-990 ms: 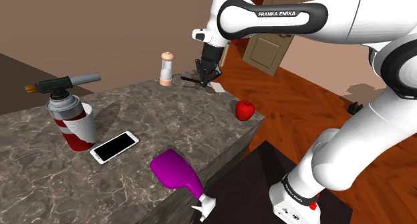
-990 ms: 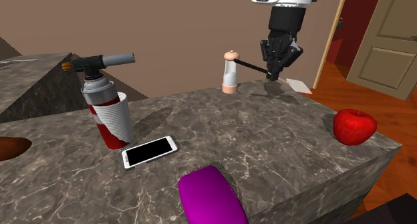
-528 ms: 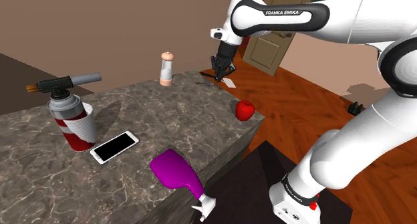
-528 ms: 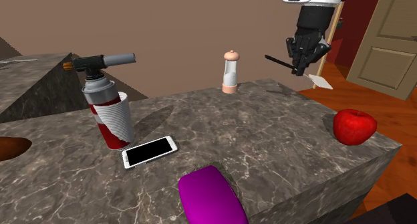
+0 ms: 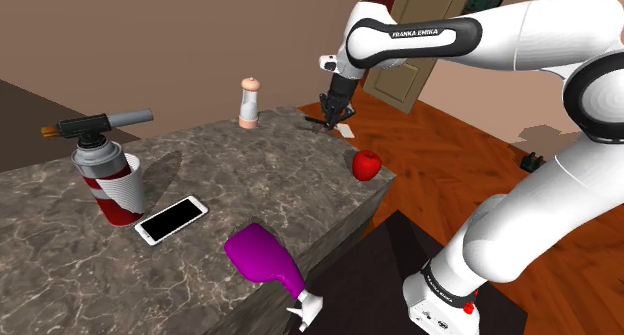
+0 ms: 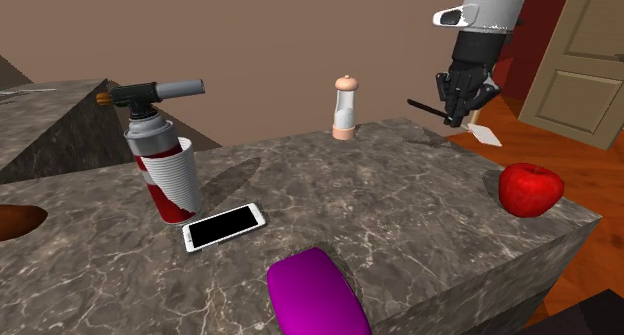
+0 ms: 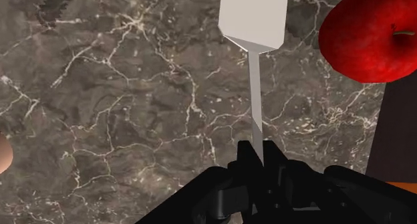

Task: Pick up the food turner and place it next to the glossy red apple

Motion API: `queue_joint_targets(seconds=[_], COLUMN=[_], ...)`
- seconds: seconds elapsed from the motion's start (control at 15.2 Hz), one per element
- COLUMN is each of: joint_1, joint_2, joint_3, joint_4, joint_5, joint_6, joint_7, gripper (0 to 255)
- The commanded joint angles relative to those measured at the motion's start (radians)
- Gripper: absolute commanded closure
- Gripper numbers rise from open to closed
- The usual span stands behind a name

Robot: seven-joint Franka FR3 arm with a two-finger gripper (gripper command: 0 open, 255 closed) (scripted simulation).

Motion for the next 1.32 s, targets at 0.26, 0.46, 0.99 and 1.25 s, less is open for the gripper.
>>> queue_joint_targets(seconds=[0.26, 0.46, 0.99, 1.25], joint_1=[0.0, 0.0, 0.001, 0.002], joint_2=[0.02, 0.033, 0.077, 0.104], joint_3=[0.0, 0.0, 0.0, 0.0], joint_4=[-0.059, -0.086, -0.15, -0.176], joint_5=[0.003, 0.005, 0.012, 0.017], joint_6=[0.079, 0.119, 0.226, 0.28], joint_7=[-0.006, -0.009, -0.019, -0.025], gripper=[255, 255, 255, 255])
